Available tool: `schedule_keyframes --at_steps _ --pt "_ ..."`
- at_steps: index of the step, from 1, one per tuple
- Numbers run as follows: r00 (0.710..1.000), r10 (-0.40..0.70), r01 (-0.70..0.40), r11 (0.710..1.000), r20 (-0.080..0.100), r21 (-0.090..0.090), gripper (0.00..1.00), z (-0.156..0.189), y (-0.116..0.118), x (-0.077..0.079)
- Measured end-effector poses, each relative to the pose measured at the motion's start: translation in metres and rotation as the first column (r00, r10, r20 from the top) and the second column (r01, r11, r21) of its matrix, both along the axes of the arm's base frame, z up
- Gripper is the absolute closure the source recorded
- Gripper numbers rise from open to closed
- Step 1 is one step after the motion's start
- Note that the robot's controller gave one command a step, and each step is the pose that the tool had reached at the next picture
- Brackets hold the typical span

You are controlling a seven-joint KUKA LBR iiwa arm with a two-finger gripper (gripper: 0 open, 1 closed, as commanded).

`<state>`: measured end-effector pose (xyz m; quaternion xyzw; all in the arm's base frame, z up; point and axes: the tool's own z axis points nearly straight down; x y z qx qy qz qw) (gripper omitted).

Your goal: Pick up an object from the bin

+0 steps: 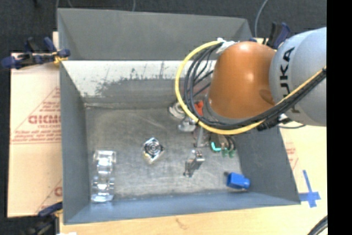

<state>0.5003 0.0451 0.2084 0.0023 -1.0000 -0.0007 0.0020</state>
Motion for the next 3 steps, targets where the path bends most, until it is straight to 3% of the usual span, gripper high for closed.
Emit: schedule_keyframes --at_steps 1,2,3 --pt "0.934 0.358 -0.358 0.934 0.011 -0.004 0.0 -0.135 0.035 0.082" --pt "0.872 0.489 -0.489 0.872 0.011 -0.005 0.0 -0.107 0.03 0.084" --pt "0.787 0.617 -0.617 0.787 0.005 -0.003 0.0 -0.108 0.039 0.073"
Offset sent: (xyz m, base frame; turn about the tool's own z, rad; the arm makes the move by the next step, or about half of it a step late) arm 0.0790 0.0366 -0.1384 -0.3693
